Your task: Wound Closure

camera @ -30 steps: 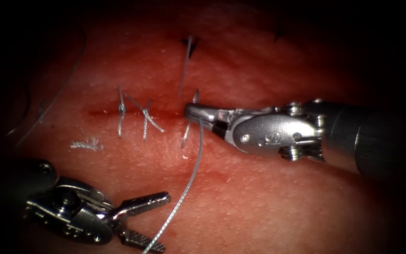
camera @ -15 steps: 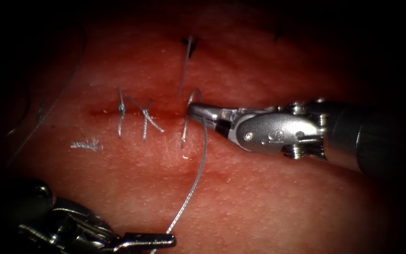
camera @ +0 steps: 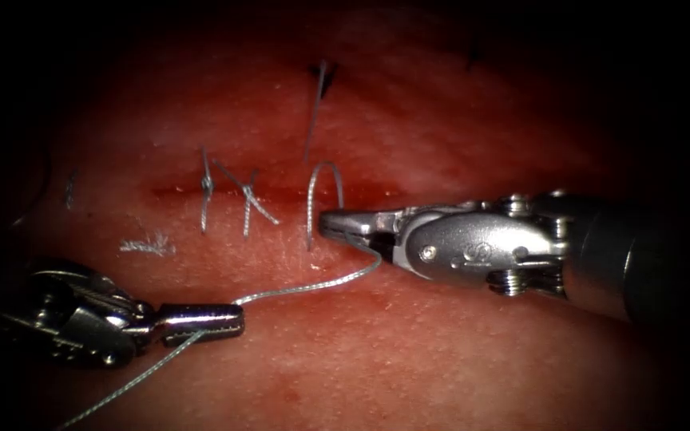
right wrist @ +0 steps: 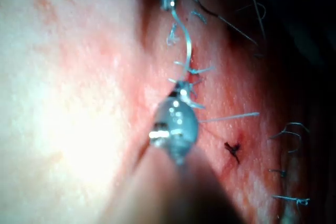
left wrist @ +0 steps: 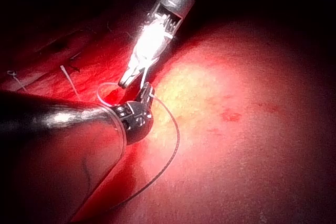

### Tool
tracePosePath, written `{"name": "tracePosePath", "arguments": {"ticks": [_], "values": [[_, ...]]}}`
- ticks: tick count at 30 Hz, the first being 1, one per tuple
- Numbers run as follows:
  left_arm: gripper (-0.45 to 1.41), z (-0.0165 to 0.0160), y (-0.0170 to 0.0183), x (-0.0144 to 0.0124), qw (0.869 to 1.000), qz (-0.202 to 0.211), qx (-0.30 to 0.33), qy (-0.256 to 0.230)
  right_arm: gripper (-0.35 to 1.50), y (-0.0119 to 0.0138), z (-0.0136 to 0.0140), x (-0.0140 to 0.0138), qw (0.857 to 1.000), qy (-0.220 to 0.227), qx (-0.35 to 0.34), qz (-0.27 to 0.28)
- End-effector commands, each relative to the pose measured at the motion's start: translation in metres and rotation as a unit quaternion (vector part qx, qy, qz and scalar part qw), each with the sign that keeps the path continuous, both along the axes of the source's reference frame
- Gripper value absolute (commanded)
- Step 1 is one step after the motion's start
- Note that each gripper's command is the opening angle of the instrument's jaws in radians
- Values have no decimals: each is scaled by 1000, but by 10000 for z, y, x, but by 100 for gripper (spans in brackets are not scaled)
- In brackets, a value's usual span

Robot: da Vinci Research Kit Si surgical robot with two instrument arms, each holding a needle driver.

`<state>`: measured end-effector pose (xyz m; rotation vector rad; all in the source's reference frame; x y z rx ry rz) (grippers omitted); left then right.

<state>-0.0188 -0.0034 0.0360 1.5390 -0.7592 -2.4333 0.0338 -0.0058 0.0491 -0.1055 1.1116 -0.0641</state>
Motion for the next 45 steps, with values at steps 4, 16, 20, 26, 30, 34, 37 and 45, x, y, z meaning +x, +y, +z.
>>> {"name": "tracePosePath", "arguments": {"ticks": [4,16,20,26,30,34,37,45], "values": [[-45,5,5,12,1000,-22,0,17,113,23,-15,1,998,26,31,57],[-45,-14,7,18,999,-32,-13,41,148,20,-31,-34,988,-25,122,96],[-45,-24,15,27,998,-44,-17,41,148,4,-40,-63,985,-39,148,75],[-45,-34,9,33,998,-39,-25,39,61,30,-42,-91,983,-22,151,106],[-45,-41,3,34,998,-34,-32,42,-35,60,-35,-100,983,-22,139,114],[-45,-50,0,36,998,-30,-36,41,-35,89,-19,-92,987,-10,123,99],[-45,-54,2,38,998,-28,-34,39,-35,106,7,-72,990,0,118,72],[-45,-55,4,40,998,-27,-33,37,-35,86,71,-29,993,22,107,51]]}}
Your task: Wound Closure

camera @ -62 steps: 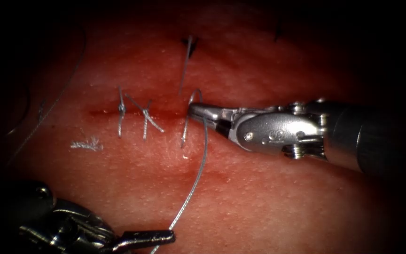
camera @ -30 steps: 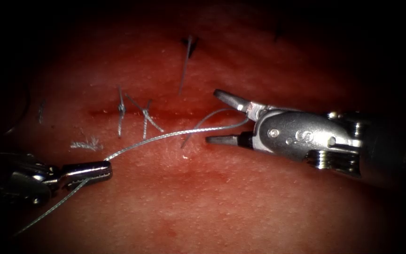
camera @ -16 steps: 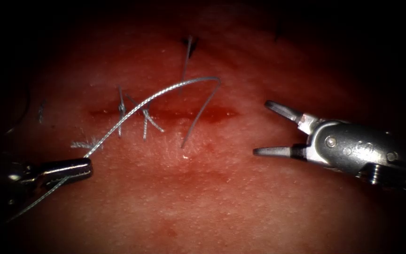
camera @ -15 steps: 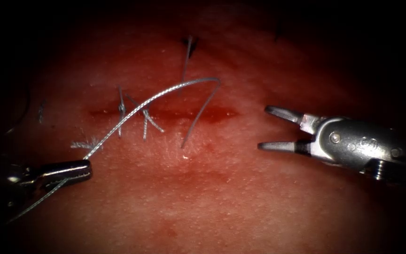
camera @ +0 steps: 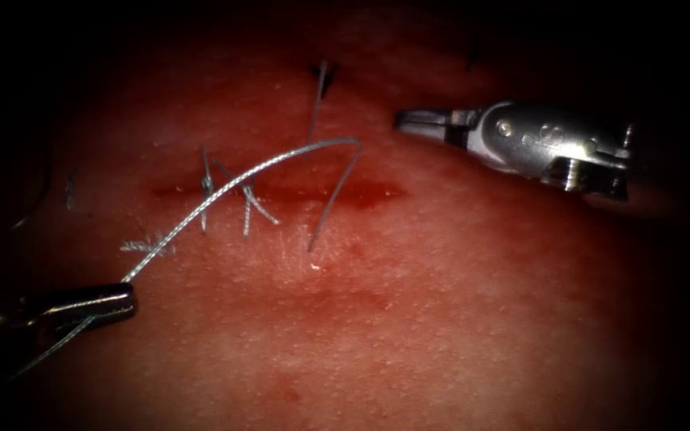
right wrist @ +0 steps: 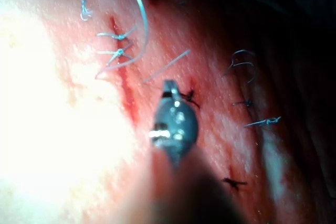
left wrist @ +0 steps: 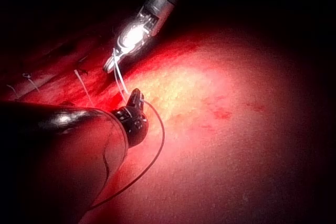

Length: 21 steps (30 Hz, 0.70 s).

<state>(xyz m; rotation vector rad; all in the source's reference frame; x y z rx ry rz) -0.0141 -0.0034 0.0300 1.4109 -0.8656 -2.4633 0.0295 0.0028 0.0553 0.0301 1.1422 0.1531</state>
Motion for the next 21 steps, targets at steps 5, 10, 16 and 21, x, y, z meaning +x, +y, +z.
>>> {"name": "tracePosePath", "arguments": {"ticks": [5,10,16,21], "values": [[-45,9,9,-7,1000,-9,14,-7,-35,-17,30,60,999,39,-2,-15],[-45,16,17,-11,999,-31,30,1,-35,-27,29,101,994,108,-1,-35],[-45,45,43,-17,989,-123,30,80,-35,-39,22,105,992,124,-4,-34],[-45,90,61,-22,979,-160,24,123,-35,-43,18,98,991,134,-6,-30]]}}
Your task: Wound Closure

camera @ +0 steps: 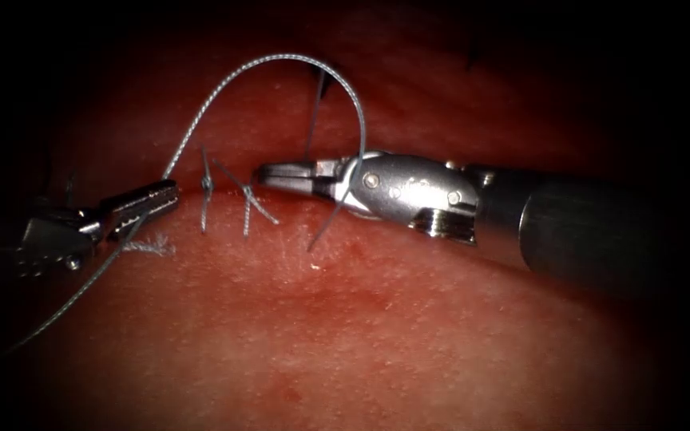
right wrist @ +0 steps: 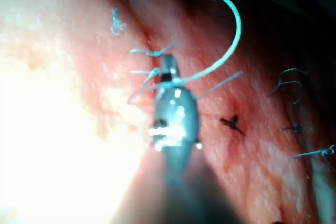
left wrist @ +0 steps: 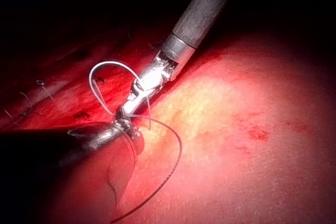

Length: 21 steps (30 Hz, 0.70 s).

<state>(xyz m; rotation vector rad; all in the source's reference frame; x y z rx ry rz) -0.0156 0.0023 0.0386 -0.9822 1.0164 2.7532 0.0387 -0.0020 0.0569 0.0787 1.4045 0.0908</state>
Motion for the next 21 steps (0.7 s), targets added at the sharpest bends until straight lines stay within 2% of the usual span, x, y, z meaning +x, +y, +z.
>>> {"name": "tracePosePath", "arguments": {"ticks": [1,4,9,13,21], "values": [[-45,25,4,-13,1000,-12,-7,14,-35,3,1,5,1000,6,1,4],[-45,50,-4,-27,999,-12,-13,28,-35,3,-2,4,1000,13,1,12],[-45,70,-26,-54,999,22,-9,33,-35,6,-7,16,999,22,1,29],[-45,67,-36,-68,999,32,-9,26,-35,11,-13,25,999,21,5,35],[-45,34,-58,-83,999,48,0,7,-35,19,-30,35,997,37,10,66]]}}
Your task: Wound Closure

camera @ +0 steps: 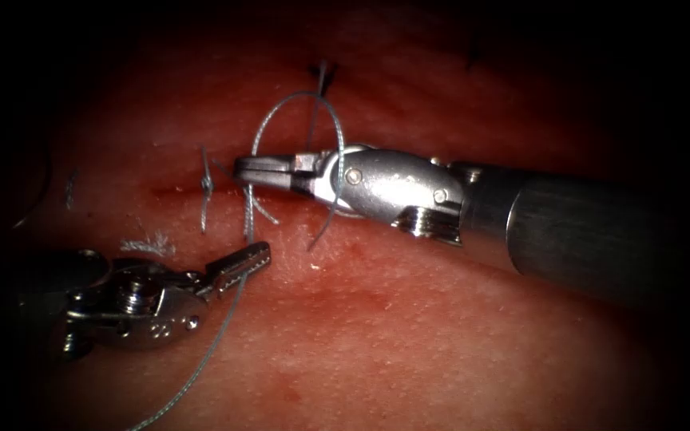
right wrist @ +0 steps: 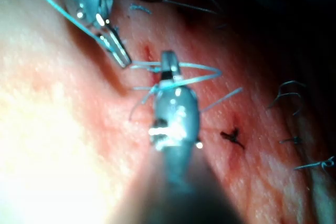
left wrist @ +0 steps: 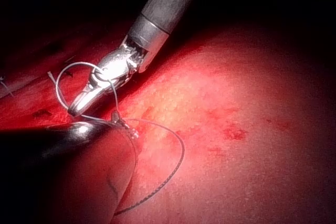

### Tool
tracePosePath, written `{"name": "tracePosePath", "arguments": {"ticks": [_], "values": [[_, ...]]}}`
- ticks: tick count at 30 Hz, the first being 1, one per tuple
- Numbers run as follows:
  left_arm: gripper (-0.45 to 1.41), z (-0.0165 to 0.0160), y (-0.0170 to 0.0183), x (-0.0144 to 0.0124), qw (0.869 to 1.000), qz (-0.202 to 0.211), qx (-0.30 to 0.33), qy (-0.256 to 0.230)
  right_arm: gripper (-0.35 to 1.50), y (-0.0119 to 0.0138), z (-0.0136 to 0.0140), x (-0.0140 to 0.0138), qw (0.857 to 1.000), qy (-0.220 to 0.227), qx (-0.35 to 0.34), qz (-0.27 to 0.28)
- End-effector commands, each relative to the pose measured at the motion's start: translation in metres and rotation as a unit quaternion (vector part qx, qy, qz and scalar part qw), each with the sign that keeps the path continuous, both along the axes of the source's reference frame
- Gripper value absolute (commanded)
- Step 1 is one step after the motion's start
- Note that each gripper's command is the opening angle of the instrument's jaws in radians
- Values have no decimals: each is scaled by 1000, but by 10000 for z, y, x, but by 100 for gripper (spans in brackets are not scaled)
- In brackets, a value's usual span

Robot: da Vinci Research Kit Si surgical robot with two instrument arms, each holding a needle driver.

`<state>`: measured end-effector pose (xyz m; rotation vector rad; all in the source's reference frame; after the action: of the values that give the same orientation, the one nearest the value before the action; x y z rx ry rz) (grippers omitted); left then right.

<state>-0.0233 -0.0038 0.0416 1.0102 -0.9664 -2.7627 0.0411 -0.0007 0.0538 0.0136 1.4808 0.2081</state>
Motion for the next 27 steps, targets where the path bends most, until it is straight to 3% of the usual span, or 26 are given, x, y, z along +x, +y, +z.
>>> {"name": "tracePosePath", "arguments": {"ticks": [1,11,16,19,21,25,27], "values": [[-45,1,1,-8,1000,1,0,-2,-35,7,1,12,1000,-6,-3,9],[-45,-35,-26,-37,999,48,-3,-19,-35,10,12,18,999,-22,-5,32],[-45,-63,-30,-38,998,59,-1,-29,-32,7,21,20,998,-24,38,42],[-45,-81,-29,-40,997,69,-4,-29,31,11,21,20,996,-41,53,53],[-45,-88,-30,-41,997,74,-6,-29,41,12,21,19,996,-45,54,51],[-45,-103,-29,-36,995,94,-15,-36,98,12,24,19,994,-78,58,45],[-45,-111,-24,-31,994,103,-17,-37,99,9,27,19,993,-91,58,42]]}}
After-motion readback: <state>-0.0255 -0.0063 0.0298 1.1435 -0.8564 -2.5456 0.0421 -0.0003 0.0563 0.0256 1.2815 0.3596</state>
